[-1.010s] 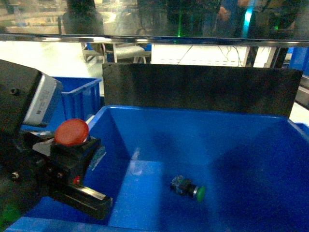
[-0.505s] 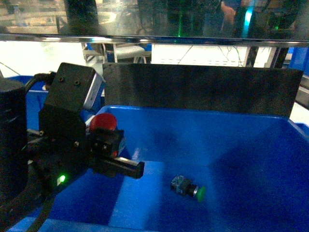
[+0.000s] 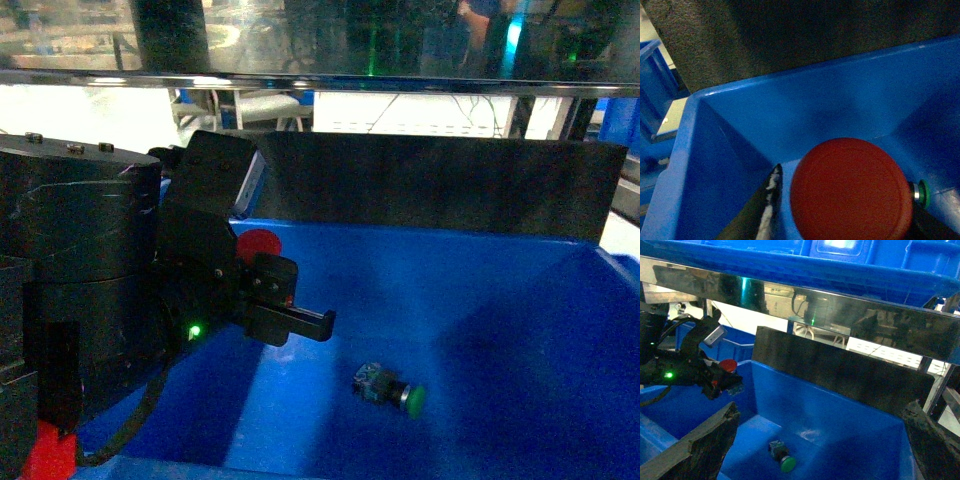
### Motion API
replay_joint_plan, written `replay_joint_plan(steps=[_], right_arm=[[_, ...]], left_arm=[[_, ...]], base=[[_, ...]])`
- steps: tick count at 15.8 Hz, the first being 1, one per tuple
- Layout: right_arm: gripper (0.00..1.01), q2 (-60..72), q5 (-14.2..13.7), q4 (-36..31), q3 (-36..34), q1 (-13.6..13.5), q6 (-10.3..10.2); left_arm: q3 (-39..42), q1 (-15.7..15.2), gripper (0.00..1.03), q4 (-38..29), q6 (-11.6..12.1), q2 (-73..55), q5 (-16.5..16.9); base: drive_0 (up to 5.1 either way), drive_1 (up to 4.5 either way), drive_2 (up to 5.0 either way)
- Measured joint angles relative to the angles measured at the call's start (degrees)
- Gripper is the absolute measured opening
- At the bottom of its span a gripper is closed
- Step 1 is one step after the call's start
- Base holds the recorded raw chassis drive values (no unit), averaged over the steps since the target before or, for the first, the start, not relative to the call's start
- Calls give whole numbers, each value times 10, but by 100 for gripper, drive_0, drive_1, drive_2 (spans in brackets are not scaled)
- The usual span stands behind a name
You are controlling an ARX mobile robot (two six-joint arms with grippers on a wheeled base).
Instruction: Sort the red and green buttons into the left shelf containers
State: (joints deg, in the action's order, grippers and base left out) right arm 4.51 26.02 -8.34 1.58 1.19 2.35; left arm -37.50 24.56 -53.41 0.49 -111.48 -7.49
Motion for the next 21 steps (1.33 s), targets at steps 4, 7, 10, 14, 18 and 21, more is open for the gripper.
replay_joint_plan(steps=[4,7,10,14,18,21], right_arm=[[98,0,0,0,0,0,0],[98,0,0,0,0,0,0],[98,0,0,0,0,0,0],[98,0,0,0,0,0,0],[98,0,0,0,0,0,0],[98,0,0,0,0,0,0]], left_arm=[[1,5,88,-10,-4,0,1],[15,3,98,-23,-16,3,1],[24,1,98,-25,-27,10,10],[58,2,98,-26,-31,73,15],[113,1,98,-24,-31,142,28],[185,-16,98,-17,-31,233,44]], base=[[0,0,0],[0,0,0],[0,0,0],[0,0,0],[0,0,0],[0,0,0]])
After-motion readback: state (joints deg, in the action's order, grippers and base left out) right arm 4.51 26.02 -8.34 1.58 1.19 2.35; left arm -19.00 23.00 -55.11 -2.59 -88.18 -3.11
